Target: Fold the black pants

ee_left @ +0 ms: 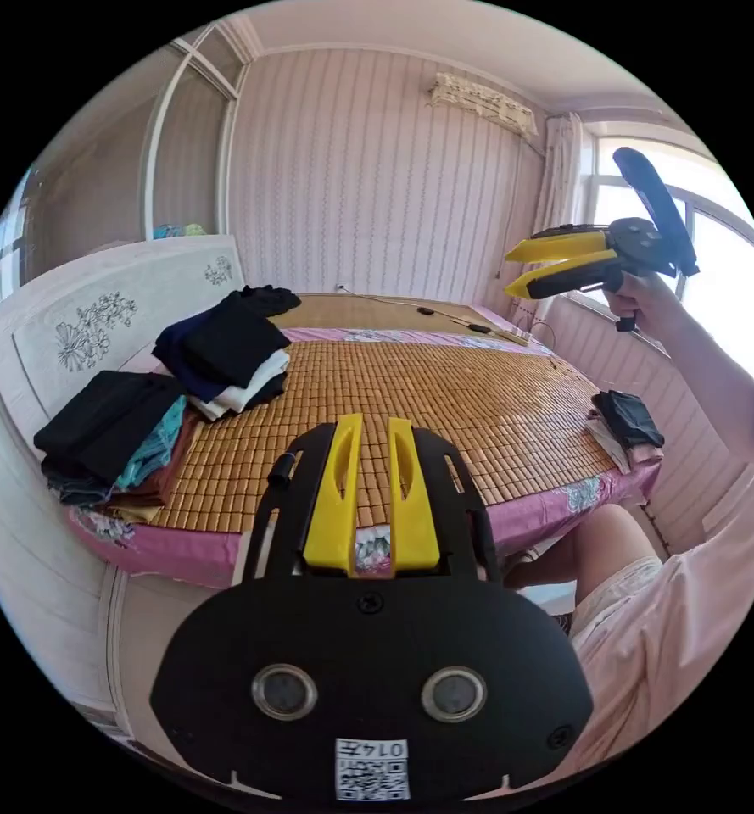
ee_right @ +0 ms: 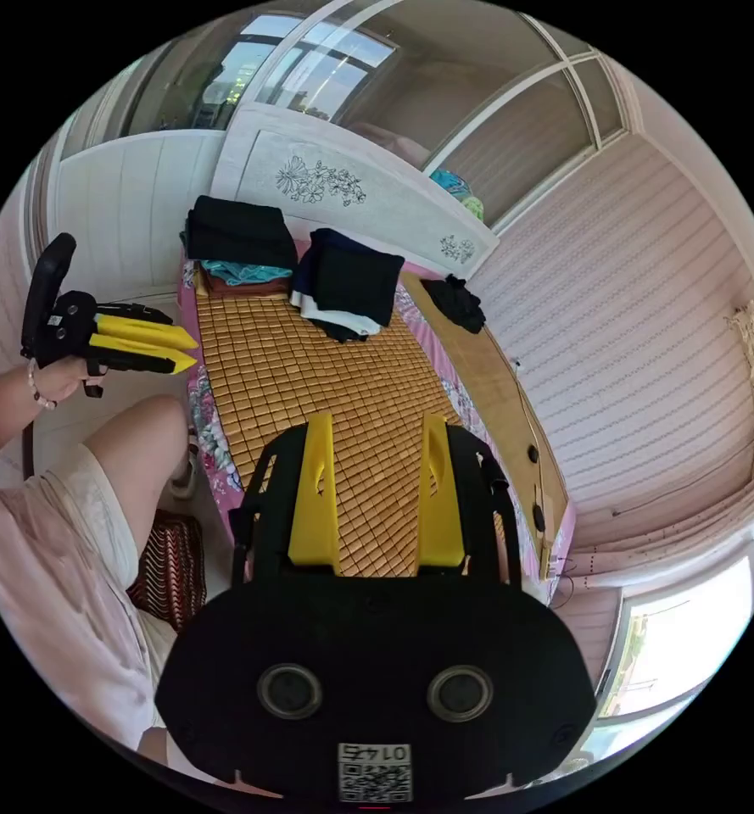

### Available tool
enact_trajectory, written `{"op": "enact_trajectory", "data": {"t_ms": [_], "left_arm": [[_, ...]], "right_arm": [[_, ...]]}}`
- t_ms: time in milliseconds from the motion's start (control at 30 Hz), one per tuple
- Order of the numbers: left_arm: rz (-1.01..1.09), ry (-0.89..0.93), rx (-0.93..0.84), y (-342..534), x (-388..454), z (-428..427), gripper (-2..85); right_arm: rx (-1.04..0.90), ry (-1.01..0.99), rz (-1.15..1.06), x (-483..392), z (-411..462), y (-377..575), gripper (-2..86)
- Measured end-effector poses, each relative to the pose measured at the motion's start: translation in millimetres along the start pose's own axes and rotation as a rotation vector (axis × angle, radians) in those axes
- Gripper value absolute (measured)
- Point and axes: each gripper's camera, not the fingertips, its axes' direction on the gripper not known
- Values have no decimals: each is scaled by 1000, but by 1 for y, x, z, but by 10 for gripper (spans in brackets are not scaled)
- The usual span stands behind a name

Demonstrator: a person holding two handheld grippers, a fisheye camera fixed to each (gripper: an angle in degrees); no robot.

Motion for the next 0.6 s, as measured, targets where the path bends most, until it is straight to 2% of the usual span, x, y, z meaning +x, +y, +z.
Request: {"op": "enact_trajectory", "data": {"t_ms": [200,400,600], "left_arm": [[-147,-235,102,45,-95,-66,47],[-295,-399,66,73,-188,-80,71],[-376,-413,24,68,-262,-77,96]], "right_arm": [[44,-121,-139,-47,40,-111,141],[45,-246,-263,-94,96,-218,161],[-18,-473,-332,-131,166,-313,160]]}}
